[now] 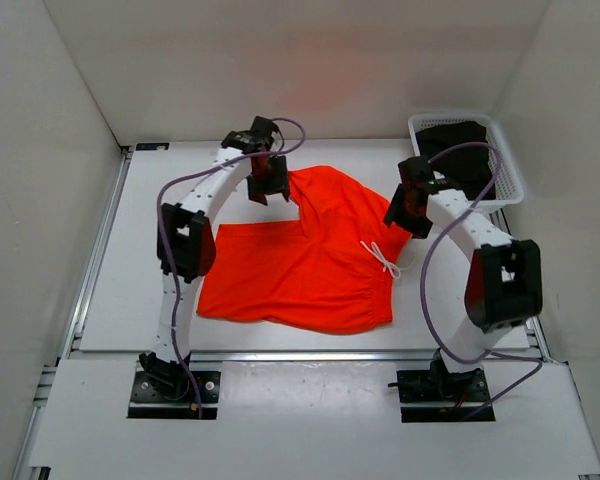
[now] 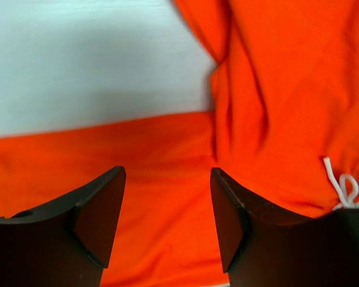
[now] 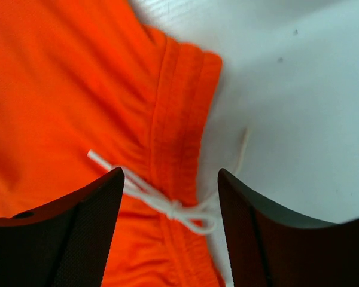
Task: Fold and stack the shorts
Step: Flatten the shorts out
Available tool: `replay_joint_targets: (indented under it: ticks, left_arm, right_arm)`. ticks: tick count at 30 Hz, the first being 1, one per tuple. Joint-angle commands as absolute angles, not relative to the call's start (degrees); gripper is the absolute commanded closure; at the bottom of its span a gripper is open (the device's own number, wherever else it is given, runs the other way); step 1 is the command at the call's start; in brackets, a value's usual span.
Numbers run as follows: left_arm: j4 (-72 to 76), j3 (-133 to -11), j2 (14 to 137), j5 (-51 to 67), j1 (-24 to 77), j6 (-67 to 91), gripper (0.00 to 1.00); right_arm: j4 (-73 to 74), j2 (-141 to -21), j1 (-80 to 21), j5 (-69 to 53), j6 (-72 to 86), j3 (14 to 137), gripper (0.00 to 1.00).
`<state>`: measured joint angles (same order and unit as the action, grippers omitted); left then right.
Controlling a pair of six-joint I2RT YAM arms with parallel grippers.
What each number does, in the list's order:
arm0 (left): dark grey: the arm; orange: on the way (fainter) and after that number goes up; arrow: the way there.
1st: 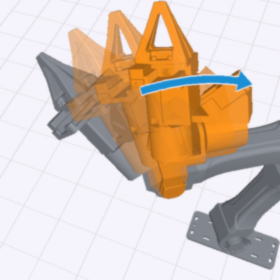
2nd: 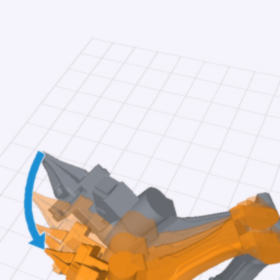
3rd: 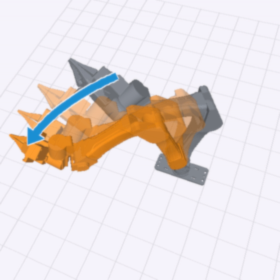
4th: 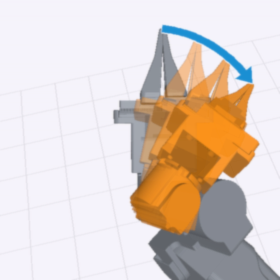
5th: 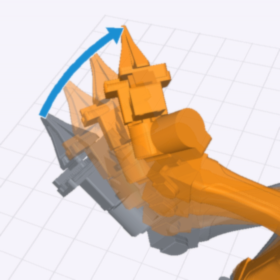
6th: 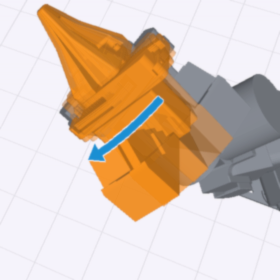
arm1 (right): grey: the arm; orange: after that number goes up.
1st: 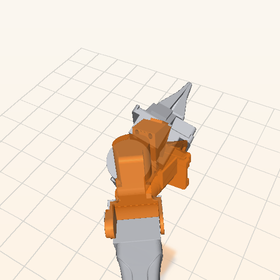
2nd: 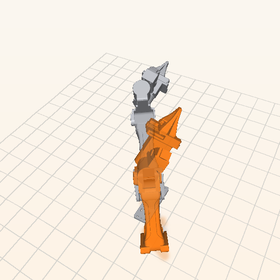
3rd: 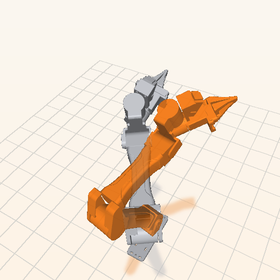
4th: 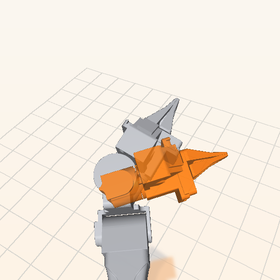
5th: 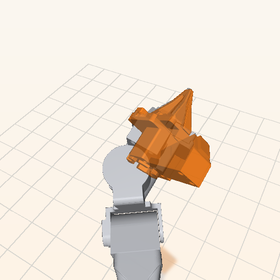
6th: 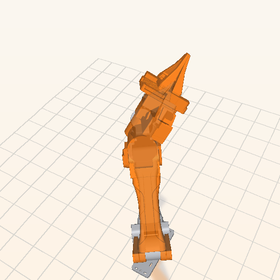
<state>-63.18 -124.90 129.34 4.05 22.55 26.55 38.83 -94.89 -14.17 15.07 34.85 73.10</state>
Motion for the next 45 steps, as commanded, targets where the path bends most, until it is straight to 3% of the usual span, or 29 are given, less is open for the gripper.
replay_joint_targets:
  ticks: [1, 4, 11, 13, 16, 22, 31, 34, 35, 37, 38, 40, 45]
  left_arm:
    - [-66.18, -132.96, 133.4, 6.06, 24.43, 24.7, 0.3]
    - [-65.57, -135.79, 138.33, 6.93, 25.75, 24.7, 0.29]
    - [-62.06, -127.81, 139.48, 5.36, 25.75, 25.22, 0.3]
    - [-60.91, -124.99, 139.48, 5.36, 25.75, 25.22, 0.37]
    - [-60.91, -120.86, 139.48, 5.36, 25.75, 25.75, 0.43]
    - [-56.17, -103.23, 132.2, 4.75, 25.75, 27.69, 0.47]
    - [-52.47, -81.84, 115.61, 5.89, 26.98, 30.15, 0.48]
    - [-54.56, -81.83, 111.8, 4.66, 26.98, 30.15, 0.44]
    - [-55.54, -85.22, 111.8, 3.7, 26.98, 30.15, 0.37]
    - [-57.38, -89.63, 113.28, 2.73, 26.98, 29.62, 0.32]
    - [-58.78, -94.78, 114.51, 2.72, 26.37, 29.62, 0.32]
    - [-60.29, -100.43, 119.15, 2.2, 25.75, 29.62, 0.35]
    - [-62.49, -115.72, 129.1, 4.12, 21.98, 30.84, 0.42]
  right_arm:
    - [38.31, -101.23, -13.62, 15.82, 30.41, 79.53, 0.3]
    - [38.85, -105.46, -13.62, 13.9, 29.79, 82.08, 0.34]
    - [36.13, -106.52, -19.15, 12.57, 29.79, 79.72, 0.58]
    - [35.51, -107.23, -20.47, 11.79, 29.79, 79.01, 0.73]
    - [33.85, -108.63, -22.23, 9.59, 31.37, 76.21, 0.76]
    - [32.43, -109.16, -23.99, 6.25, 32.78, 71.64, 0.64]
    - [34.27, -100.56, -30.66, 4.48, 33.83, 60.57, 0.62]
    - [36.64, -95.55, -32.34, 5.87, 34.36, 58.54, 0.62]
    - [38.74, -94.23, -33.13, 7.28, 34.37, 58.54, 0.61]
    - [41.03, -91.24, -33.13, 11.48, 34.37, 60.02, 0.52]
    - [42.0, -90.45, -33.13, 13.08, 33.76, 62.29, 0.36]
    - [44.55, -89.21, -33.13, 16.16, 33.14, 65.11, 0.26]
    - [45.62, -88.51, -30.16, 20.57, 31.74, 71.45, 0.26]
